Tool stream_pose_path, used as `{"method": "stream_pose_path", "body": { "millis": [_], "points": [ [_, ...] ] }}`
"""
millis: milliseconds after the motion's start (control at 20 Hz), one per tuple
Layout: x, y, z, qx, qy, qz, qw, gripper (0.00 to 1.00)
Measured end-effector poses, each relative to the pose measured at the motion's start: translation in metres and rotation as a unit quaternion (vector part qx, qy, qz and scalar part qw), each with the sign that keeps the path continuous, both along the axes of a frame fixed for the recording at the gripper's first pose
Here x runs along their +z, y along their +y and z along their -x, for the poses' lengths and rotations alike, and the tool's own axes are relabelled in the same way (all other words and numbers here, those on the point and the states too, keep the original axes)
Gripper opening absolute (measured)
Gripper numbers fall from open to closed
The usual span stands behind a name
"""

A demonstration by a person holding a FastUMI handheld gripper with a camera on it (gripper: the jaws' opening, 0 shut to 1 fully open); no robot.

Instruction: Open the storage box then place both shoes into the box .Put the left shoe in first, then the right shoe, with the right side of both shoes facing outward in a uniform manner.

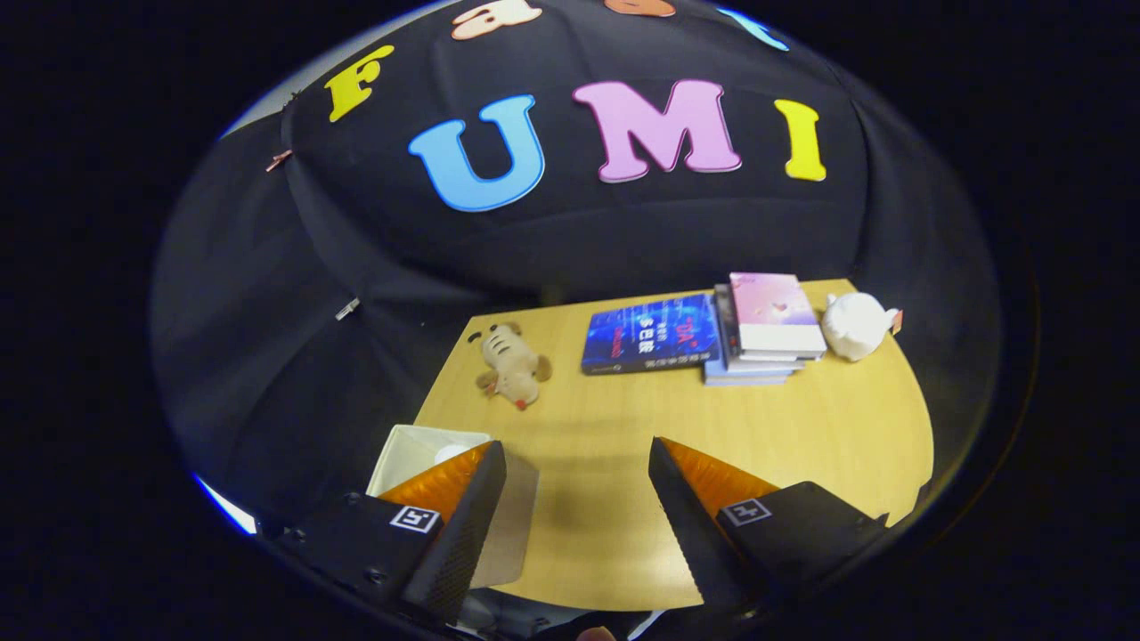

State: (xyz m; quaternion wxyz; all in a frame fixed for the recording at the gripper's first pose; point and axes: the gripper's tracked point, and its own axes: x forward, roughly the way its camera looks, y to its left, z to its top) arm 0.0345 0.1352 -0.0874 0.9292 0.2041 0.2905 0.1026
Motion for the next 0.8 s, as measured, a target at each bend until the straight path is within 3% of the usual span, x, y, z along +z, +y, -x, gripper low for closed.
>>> {"method": "stream_pose_path", "body": {
  "millis": [400, 800],
  "points": [
    [0.035, -0.132, 0.011, -0.105, -0.118, 0.063, 0.985, 0.98],
    [0.058, -0.19, 0.027, -0.134, -0.182, 0.088, 0.97, 0.98]
  ]
}}
